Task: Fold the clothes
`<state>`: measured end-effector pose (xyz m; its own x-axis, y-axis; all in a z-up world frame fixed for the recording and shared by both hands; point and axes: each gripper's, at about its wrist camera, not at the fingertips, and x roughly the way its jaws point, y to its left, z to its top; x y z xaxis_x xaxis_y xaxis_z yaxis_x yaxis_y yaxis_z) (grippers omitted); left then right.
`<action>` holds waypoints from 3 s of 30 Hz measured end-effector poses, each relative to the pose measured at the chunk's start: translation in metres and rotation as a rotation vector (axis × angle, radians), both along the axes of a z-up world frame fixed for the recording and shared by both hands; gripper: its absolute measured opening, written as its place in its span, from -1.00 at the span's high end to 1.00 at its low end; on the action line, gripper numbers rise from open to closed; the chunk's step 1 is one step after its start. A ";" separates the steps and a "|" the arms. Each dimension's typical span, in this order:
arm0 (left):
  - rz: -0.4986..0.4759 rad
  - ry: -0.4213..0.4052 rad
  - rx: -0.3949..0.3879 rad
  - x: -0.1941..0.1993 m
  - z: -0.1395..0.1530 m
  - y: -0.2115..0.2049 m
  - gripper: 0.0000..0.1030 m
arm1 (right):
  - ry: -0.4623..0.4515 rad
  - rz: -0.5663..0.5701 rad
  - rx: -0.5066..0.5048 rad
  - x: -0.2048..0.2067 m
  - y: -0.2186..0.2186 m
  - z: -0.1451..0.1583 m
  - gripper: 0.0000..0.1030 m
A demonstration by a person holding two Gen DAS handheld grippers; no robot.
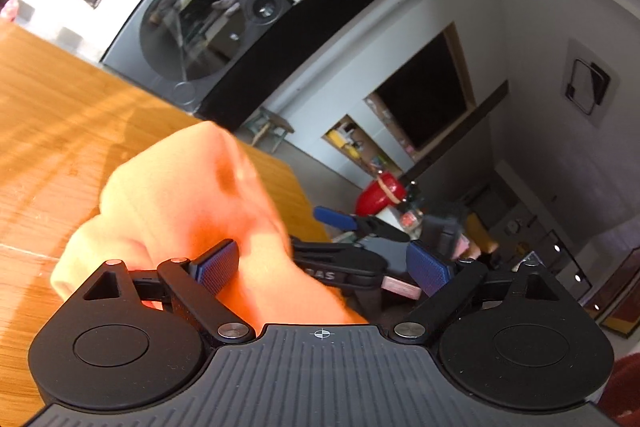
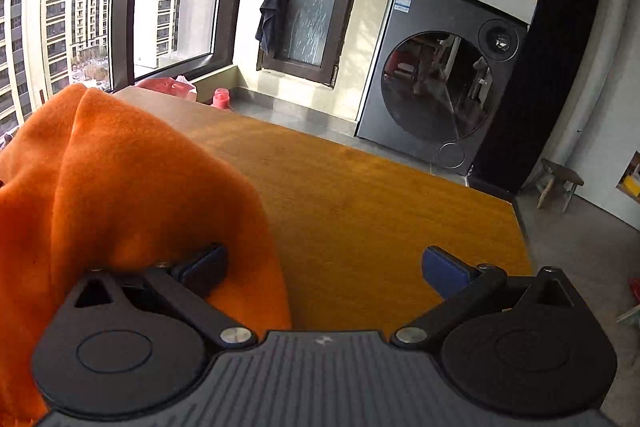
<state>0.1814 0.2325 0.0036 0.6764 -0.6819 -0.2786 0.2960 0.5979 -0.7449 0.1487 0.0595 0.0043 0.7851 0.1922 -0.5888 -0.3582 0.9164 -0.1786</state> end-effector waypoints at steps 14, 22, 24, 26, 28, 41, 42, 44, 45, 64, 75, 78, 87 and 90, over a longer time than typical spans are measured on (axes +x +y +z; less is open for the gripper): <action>0.161 0.025 0.138 -0.004 0.001 0.017 -0.59 | -0.003 0.289 0.232 -0.068 -0.023 0.022 -1.00; 0.132 -0.081 0.216 -0.004 0.036 -0.013 -0.79 | 0.009 0.280 0.091 -0.090 0.003 -0.009 -1.00; 0.145 -0.019 0.331 0.012 0.028 -0.027 -0.71 | 0.019 0.300 0.089 -0.091 0.001 -0.004 -1.00; 0.154 0.026 0.429 0.023 0.018 -0.038 -0.71 | 0.034 0.318 0.118 -0.090 -0.009 0.007 -1.00; 0.153 0.005 0.471 0.021 0.017 -0.043 -0.72 | 0.039 0.334 0.191 -0.083 -0.025 0.026 -1.00; 0.145 -0.008 0.467 0.014 0.004 -0.032 -0.74 | 0.036 0.086 0.042 0.029 0.001 -0.003 -1.00; 0.142 -0.010 0.464 0.014 0.004 -0.031 -0.74 | 0.059 0.076 0.094 0.034 -0.004 -0.005 -1.00; 0.135 -0.013 0.460 0.014 0.003 -0.030 -0.75 | 0.097 0.052 0.153 0.038 -0.013 -0.006 -1.00; 0.132 -0.014 0.460 0.015 0.003 -0.030 -0.77 | 0.104 0.044 0.172 0.037 -0.017 -0.005 -1.00; 0.128 -0.014 0.437 0.023 -0.003 -0.026 -0.90 | 0.043 0.380 0.134 -0.090 -0.017 -0.007 -1.00; 0.320 0.003 0.228 -0.024 -0.003 0.018 -0.95 | 0.089 0.356 0.194 -0.080 -0.019 -0.013 -1.00; 0.220 -0.021 0.150 -0.021 -0.005 0.008 -0.95 | 0.084 0.348 0.196 -0.081 -0.020 -0.013 -1.00; 0.126 0.021 0.284 -0.036 -0.004 -0.026 -0.94 | 0.073 0.324 0.194 -0.081 -0.023 -0.012 -1.00; 0.164 0.087 0.376 -0.049 -0.023 -0.024 -0.91 | 0.073 0.325 0.196 -0.080 -0.024 -0.011 -1.00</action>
